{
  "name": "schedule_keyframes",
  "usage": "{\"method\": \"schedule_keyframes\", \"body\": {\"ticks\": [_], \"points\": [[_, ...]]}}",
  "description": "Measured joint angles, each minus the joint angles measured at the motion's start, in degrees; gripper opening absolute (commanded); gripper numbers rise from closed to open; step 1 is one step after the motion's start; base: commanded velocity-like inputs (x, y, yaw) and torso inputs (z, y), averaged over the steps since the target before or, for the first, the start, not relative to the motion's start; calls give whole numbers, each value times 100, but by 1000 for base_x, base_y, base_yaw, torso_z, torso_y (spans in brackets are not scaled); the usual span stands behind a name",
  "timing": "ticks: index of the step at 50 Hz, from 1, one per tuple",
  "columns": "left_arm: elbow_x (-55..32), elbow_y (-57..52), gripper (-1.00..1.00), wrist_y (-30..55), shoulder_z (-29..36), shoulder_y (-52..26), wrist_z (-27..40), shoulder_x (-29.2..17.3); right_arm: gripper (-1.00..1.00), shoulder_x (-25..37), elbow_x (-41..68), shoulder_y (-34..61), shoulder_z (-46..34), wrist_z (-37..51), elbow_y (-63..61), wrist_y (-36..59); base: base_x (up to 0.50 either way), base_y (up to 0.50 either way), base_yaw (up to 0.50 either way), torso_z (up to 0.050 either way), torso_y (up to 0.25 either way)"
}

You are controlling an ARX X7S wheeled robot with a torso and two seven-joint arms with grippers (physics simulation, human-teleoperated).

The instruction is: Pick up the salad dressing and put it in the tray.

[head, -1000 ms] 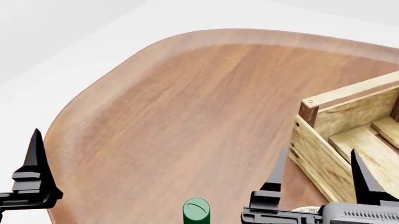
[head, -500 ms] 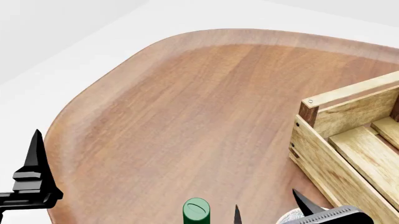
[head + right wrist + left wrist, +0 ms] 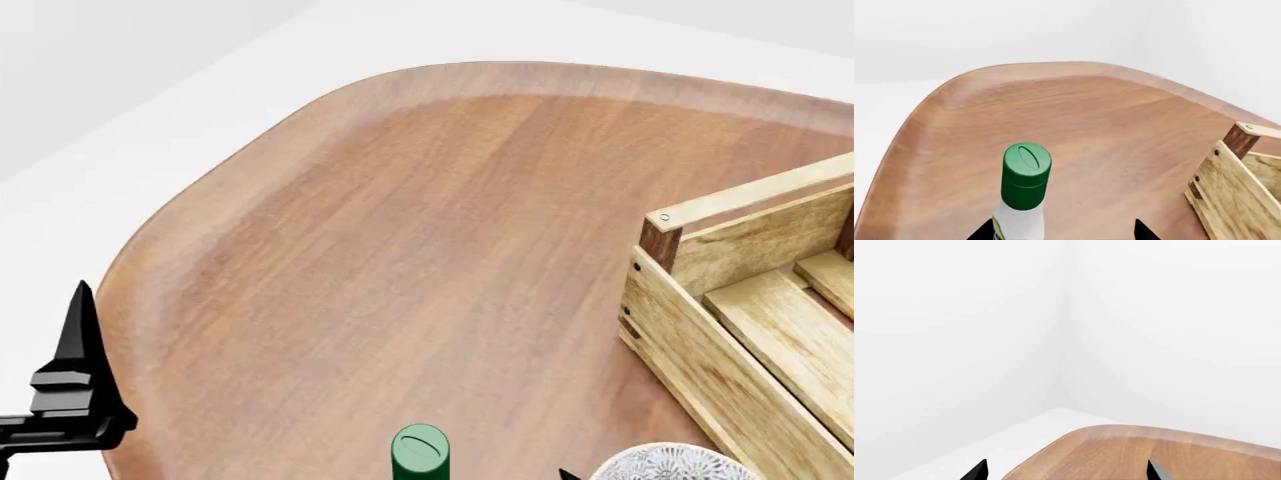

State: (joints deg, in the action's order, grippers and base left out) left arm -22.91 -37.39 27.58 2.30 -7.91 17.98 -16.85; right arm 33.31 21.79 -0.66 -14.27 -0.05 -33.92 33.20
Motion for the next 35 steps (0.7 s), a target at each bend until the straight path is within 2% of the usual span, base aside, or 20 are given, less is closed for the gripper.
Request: {"method": "schedule_keyframes", "body": {"ticks": [12, 35], "points": [[-16, 3, 100, -20, 22, 11, 26, -15, 100, -250, -108, 154, -330, -168, 395, -276, 0, 0, 0, 0, 0], [-57, 44, 100, -66, 46, 14, 63, -49, 100, -923, -253, 774, -778, -425, 1888, -683, 0, 0, 0, 0, 0]]}}
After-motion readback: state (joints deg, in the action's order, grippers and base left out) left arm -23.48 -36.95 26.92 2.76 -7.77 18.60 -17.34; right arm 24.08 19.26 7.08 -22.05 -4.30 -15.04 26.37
